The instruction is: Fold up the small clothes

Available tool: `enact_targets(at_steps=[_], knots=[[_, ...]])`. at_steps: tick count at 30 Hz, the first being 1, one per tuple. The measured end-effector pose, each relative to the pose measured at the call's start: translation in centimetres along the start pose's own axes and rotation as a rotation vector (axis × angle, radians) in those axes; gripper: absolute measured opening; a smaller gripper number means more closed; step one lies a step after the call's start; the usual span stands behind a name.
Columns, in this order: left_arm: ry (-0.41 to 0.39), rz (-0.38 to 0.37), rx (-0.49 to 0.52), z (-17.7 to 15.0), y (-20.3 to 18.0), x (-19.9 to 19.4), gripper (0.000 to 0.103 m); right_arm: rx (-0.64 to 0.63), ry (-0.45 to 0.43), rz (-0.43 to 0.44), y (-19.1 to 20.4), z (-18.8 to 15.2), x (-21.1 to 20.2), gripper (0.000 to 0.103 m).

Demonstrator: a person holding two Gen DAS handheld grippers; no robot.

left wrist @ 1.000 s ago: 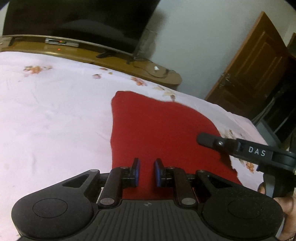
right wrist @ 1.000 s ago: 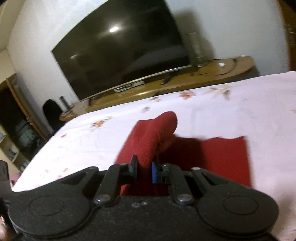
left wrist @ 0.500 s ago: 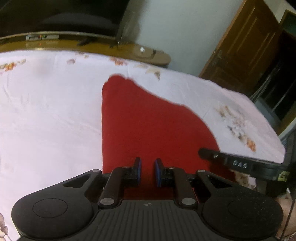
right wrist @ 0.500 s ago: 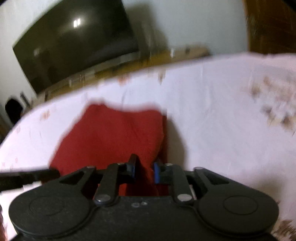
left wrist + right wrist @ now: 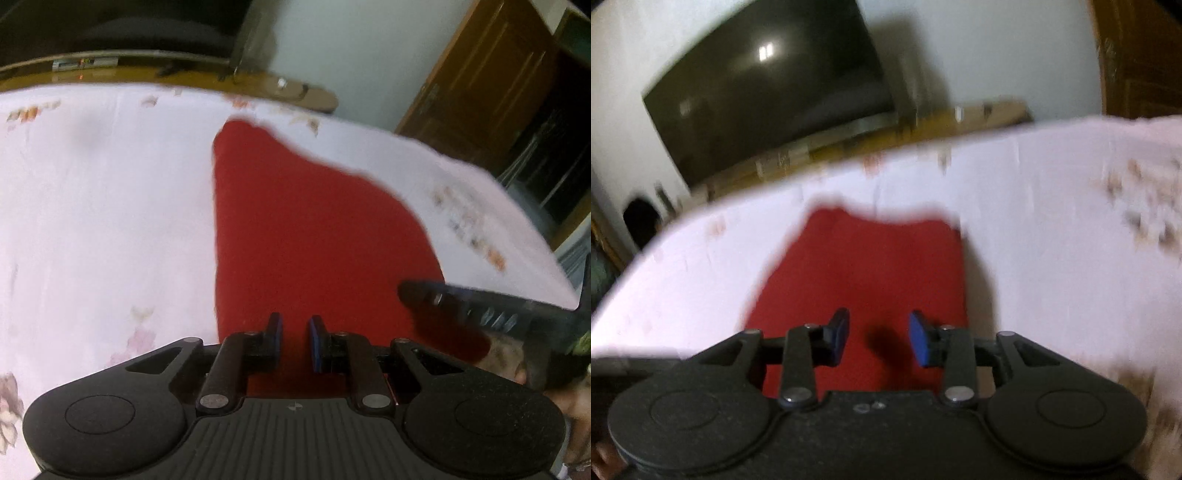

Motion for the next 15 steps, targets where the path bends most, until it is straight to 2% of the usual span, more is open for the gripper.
enact_targets(at_steps=[1,3,6,8,10,13,15], knots=[[-0.015,-0.008,-0.002,-0.3,0.2,0.2,0.015,-0.031,0.029,-0.035,-0.2,-1.2,1.0,0.033],[-0.020,0.008,0.008,-0.3,-0.1,0.0,0.015,-0.109,-0.018,-0.045,-0.2,-2.3,1.3,0.032],[-0.029,0.007,0.009,0.5,-0.9,-1.2,0.016,-0.091,-0.002,-0.038,0.2,-1.1,0.3,0.033],[-0.040,-0.001,0.011,0.5,-1.1,-1.8,0.016,-0.078,-0.043,-0.012,0.7,-0.4,-1.6,0.038],[-0.020,0.002,0.012,-0.2,-1.1,-1.3,0.016,-0.081,-0.051,-0.001,1.1,-0.7,-2.6,0.041],[-0.013,0.008,0.030,-0.9,-0.9,-0.6,0.016,-0.129,0.019,-0.023,1.2,-2.9,-1.7,0.040],[0.001,0.002,0.026,-0.7,-0.8,-0.7,0.016,-0.118,0.058,-0.045,0.0,-4.6,-0.5,0.040]])
Point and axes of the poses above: each gripper's, at about its wrist camera, not at the fingertips, and x roughly the way its jaws point, y to its left, z to its top, the point moved 5 cm from there along x, roughly the way its jaws point, and after that the axes turned 1 degree about y, right-handed, at the moved point
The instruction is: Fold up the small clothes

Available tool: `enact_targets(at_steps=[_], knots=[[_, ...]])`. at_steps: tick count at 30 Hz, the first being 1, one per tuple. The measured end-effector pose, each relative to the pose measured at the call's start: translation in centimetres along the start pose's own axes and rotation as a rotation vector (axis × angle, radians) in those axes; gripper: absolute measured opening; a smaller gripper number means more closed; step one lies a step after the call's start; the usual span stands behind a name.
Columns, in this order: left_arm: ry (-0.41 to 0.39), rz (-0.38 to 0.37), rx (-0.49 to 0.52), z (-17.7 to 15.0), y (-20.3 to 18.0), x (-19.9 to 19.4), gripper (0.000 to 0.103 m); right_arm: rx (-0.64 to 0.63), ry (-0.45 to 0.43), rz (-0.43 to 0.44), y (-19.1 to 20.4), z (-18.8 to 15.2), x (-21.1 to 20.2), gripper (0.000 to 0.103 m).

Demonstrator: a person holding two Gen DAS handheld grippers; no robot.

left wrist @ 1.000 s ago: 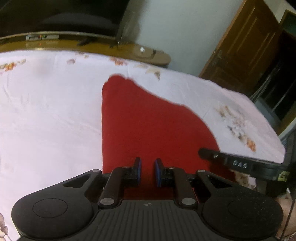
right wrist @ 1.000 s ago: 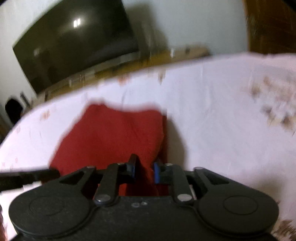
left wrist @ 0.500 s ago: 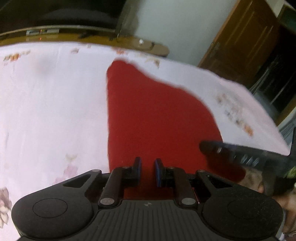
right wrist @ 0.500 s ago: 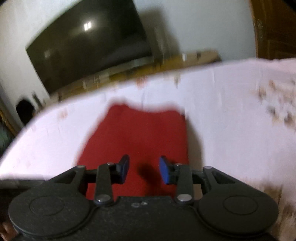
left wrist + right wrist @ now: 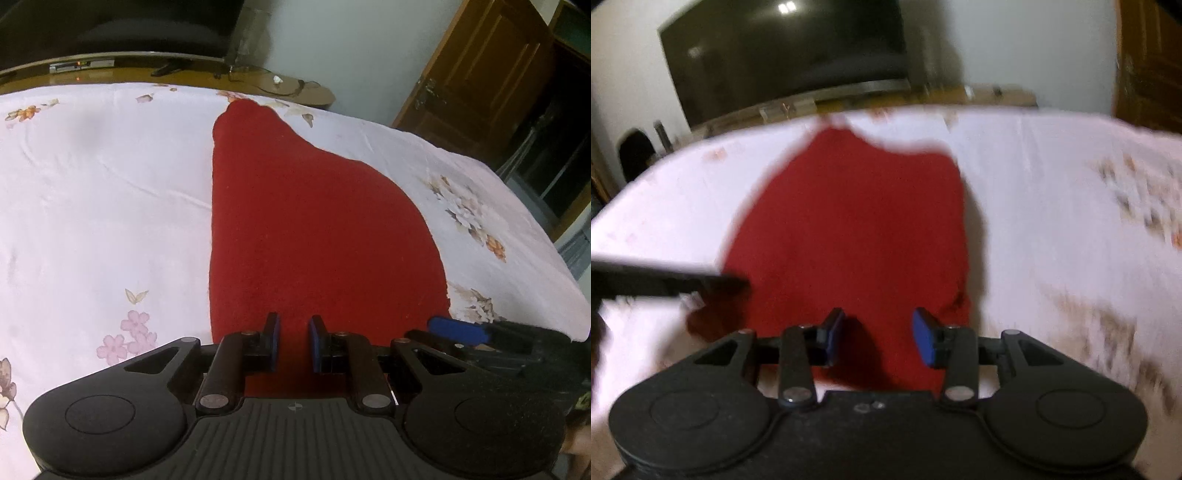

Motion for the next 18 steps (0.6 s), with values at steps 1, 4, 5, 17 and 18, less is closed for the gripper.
enact_targets(at_steps=[1,4,5,17,18], knots=[[0.008,0.000,0.002,0.4,0.0,-0.1,0.016,0.012,-0.017,0.008,-0.1,-0.2,-0.4,0.040],[0.002,0.006,-0.004,1.8,0.1,-0.7,0.016,0.024,-0.018,0.019,0.1,1.3,-1.2,0.043],[-0.005,0.011,0.000,2.3,0.0,-0.8,0.016,0.027,-0.039,0.025,0.1,2.1,-1.5,0.046],[-0.038,0.056,0.036,8.7,-1.2,2.6,0.016,0.068,-0.155,-0.010,-0.7,9.5,1.3,0.053],[-0.029,0.066,0.040,9.0,-1.2,3.2,0.016,0.081,-0.149,-0.020,-0.9,9.9,1.9,0.053]])
Point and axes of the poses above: each gripper's, at about its wrist camera, not at the fingertips, and x roughly the way its jaws point, y to its left, z to its top, the point moved 5 cm from there along x, roughly the way its jaws point, and after that the axes turned 1 degree about y, right-handed, at the moved point
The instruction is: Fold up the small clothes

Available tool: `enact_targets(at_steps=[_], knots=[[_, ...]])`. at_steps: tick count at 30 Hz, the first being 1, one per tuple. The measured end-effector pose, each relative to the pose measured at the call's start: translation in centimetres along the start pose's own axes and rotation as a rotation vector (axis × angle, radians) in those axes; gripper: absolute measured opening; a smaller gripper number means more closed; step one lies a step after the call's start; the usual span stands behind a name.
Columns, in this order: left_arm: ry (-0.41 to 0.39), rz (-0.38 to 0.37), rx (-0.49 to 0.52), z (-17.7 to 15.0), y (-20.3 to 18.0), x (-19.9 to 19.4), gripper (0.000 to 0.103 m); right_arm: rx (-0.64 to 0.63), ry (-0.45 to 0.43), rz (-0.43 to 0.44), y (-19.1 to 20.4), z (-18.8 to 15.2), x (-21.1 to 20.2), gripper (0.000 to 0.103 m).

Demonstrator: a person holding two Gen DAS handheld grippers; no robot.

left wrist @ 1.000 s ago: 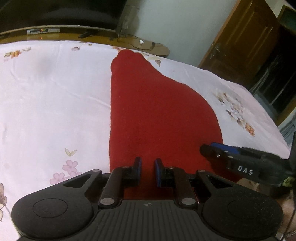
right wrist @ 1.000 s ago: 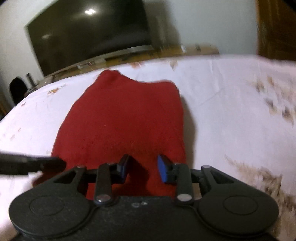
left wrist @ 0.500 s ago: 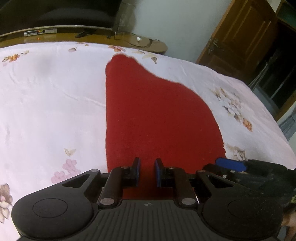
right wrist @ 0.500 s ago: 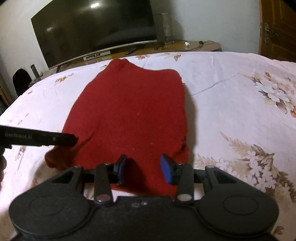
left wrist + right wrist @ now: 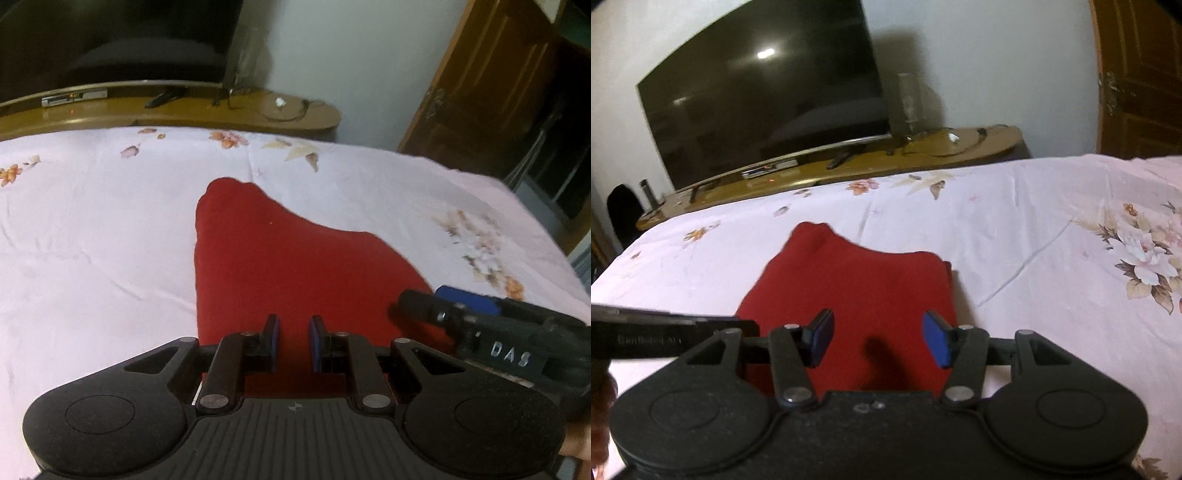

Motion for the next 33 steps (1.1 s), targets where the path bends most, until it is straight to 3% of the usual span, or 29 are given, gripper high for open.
enact_targets(at_steps=[2,6,7,9,12,16,20,22,26,28,30,33], knots=[[-0.004,0.009,0.023,0.4,-0.3,0.9,0.019,0.025,-0.001,-0.010,-0.3,0.3,0.6,0.053],[-0.005,-0.021,0.017,0.6,-0.8,2.4,0.063,0.021,-0.014,-0.040,-0.5,0.9,1.5,0.053],[-0.009,-0.027,0.030,0.6,-1.3,2.5,0.069,0.020,-0.001,-0.044,-0.7,0.6,1.9,0.054],[-0.011,-0.020,0.063,0.6,-1.9,2.5,0.073,0.006,0.062,-0.091,-1.2,-0.1,3.5,0.054],[-0.025,-0.034,0.047,1.2,-2.1,2.2,0.086,0.036,0.083,-0.066,-2.2,-0.6,3.9,0.056],[-0.125,-0.053,-0.026,3.1,-1.3,0.8,0.088,0.036,0.032,-0.067,-2.2,0.7,3.2,0.057],[-0.096,-0.033,-0.056,4.0,0.2,2.8,0.088,0.020,0.010,-0.074,-1.9,1.9,3.9,0.055],[-0.078,-0.011,-0.092,4.0,1.4,4.2,0.081,0.009,0.024,-0.096,-1.9,2.1,5.0,0.053],[-0.028,0.075,-0.109,3.1,3.5,7.3,0.081,-0.050,0.087,-0.205,-2.6,1.1,7.9,0.053],[0.012,0.046,-0.151,2.2,4.5,8.5,0.081,-0.053,0.091,-0.246,-3.3,0.7,8.7,0.053],[0.015,0.026,-0.209,2.1,5.0,8.2,0.081,-0.020,0.100,-0.231,-3.9,0.7,8.8,0.053],[-0.010,0.056,-0.161,2.1,4.1,6.9,0.081,-0.027,0.098,-0.226,-3.8,0.9,8.0,0.054]])
Point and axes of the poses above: each gripper's, at about its wrist camera, not at the fingertips, and x roughly the way its jaws point, y to its left, z to its top, the point moved 5 cm from there along x, roughly the way its jaws point, and after that the axes turned 1 degree about y, right-handed, at the moved point
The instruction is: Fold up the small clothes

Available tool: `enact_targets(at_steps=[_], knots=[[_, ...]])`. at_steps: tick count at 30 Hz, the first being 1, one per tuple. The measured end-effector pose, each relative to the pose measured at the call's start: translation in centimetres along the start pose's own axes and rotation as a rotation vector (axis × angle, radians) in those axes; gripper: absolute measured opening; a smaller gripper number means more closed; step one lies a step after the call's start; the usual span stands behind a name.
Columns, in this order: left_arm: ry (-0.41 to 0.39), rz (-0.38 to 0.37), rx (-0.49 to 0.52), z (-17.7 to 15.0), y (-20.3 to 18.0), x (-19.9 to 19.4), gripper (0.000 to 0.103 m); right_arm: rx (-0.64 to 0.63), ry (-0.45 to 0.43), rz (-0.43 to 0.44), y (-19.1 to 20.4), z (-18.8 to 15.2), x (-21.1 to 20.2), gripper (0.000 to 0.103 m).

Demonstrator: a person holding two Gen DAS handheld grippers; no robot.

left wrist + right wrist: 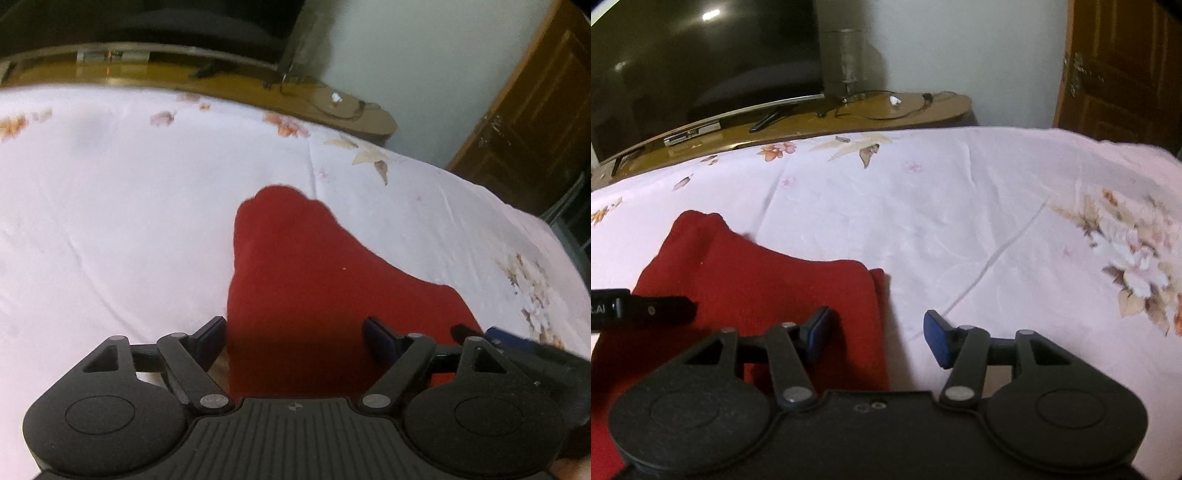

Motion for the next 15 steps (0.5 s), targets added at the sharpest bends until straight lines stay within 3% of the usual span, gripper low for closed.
enact_targets(at_steps=[6,10,12,15], knots=[[-0.011,-0.017,0.063,-1.7,-0.6,-3.0,0.081,0.045,-0.087,0.078,0.2,-0.8,-5.2,0.055],[0.013,-0.036,0.025,-4.0,0.0,-4.1,0.081,-0.002,-0.083,0.098,1.6,-2.4,-6.7,0.055],[0.017,-0.039,0.015,-4.9,0.2,-4.4,0.081,-0.030,-0.085,0.086,2.0,-3.5,-7.0,0.060],[0.023,-0.036,0.011,-5.8,0.1,-5.4,0.081,-0.020,-0.031,0.077,1.4,-4.9,-6.2,0.063]])
Point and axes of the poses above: each gripper's, at about its wrist camera, not at the fingertips, and x roughly the way its jaws point, y to its left, z to its top, the point moved 5 cm from there along x, roughly the way its jaws point, and after that the axes turned 1 degree about y, right-handed, at the moved point
